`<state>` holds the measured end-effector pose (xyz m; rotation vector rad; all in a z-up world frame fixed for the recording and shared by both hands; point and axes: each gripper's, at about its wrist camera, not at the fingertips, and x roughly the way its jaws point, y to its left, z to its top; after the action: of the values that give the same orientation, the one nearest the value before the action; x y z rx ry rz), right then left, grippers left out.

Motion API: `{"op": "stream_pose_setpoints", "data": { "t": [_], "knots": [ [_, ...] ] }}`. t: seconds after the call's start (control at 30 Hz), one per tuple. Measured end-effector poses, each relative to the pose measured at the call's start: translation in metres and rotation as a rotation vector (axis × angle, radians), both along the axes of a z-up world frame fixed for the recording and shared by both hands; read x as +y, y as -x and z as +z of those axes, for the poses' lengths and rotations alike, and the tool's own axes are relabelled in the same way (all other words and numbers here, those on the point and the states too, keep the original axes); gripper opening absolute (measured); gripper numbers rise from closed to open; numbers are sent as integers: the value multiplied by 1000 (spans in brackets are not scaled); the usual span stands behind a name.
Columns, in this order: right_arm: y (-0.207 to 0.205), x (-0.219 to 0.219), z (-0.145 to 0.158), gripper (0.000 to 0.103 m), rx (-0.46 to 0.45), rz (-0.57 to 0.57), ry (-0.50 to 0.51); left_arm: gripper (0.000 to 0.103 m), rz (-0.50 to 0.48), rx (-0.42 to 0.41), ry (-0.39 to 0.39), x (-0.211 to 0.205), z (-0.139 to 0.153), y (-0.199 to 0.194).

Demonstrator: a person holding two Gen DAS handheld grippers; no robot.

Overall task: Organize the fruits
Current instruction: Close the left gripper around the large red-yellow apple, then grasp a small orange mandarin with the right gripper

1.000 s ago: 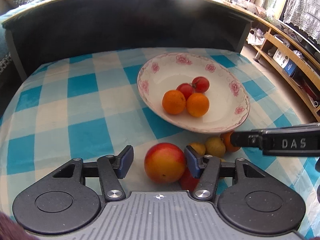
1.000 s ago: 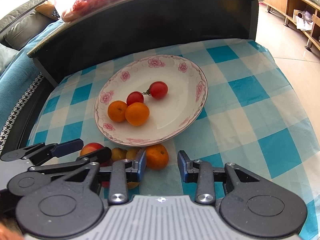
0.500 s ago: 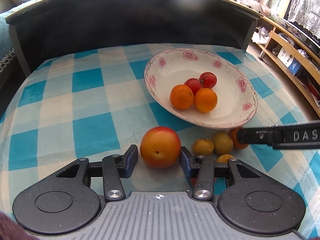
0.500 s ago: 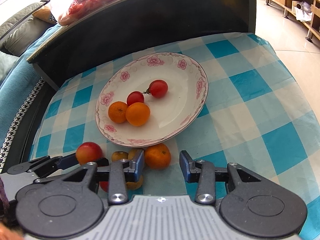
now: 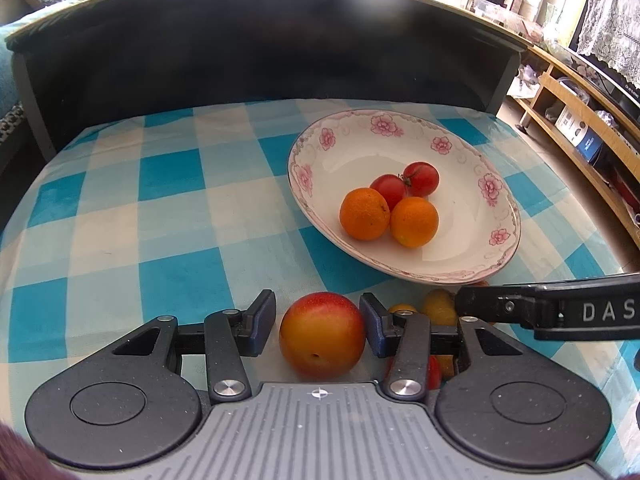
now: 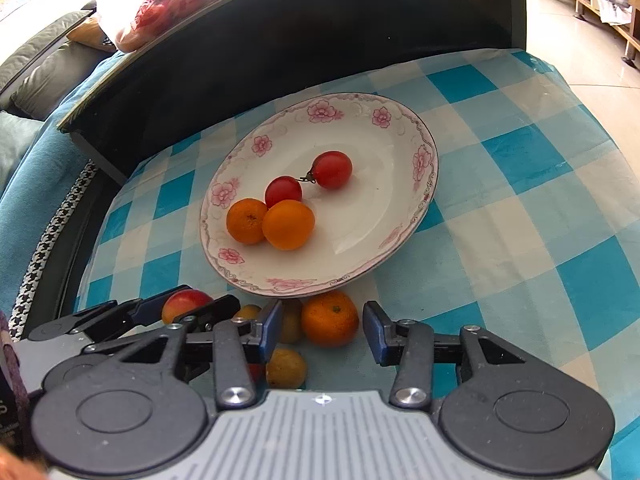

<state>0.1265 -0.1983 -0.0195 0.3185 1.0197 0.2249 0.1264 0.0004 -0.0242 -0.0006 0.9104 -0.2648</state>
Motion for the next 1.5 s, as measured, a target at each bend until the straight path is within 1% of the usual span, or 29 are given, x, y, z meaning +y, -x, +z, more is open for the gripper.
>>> {"op": "stream_pose_setpoints", "data": {
  "t": [0.1,0.27,0.4,0.53,0.67,0.77,0.87,1.07,1.17,1.23,1.3,1.37,1.5],
  "knots": [
    [0,2,2,47,-4,16,29,53,4,5,6,2,0,1],
    [2,7,4,47,4,90,70,50,9,10,17,6,1,3],
    [1,0,4,47,23,101,85,49,4,8,27,9,1,4],
    [4,-8,6,47,23,82,77,49,6,5,25,8,0,4],
    [1,-7,2,47,18,64,64,50,4,6,23,8,0,5],
    [-5,0,0,47,16,83,52,50,5,6,22,8,1,4],
    [-10,11,-3,47,7,101,62,50,7,6,20,8,0,4],
    [-13,16,-2,46,-18,96,58,50,10,6,23,7,0,3],
    [-8,14,-6,44,3,99,62,50,12,9,30,9,0,2],
    [-4,10,-7,40,-2,100,62,50,12,9,27,9,1,2],
    [-4,8,-7,39,-2,93,65,51,4,7,15,6,1,1],
    [-4,9,-7,39,-6,90,74,52,-5,1,2,4,0,2],
    [-3,19,-7,39,-28,115,126,53,-19,-22,-31,0,-1,3]
  ]
}}
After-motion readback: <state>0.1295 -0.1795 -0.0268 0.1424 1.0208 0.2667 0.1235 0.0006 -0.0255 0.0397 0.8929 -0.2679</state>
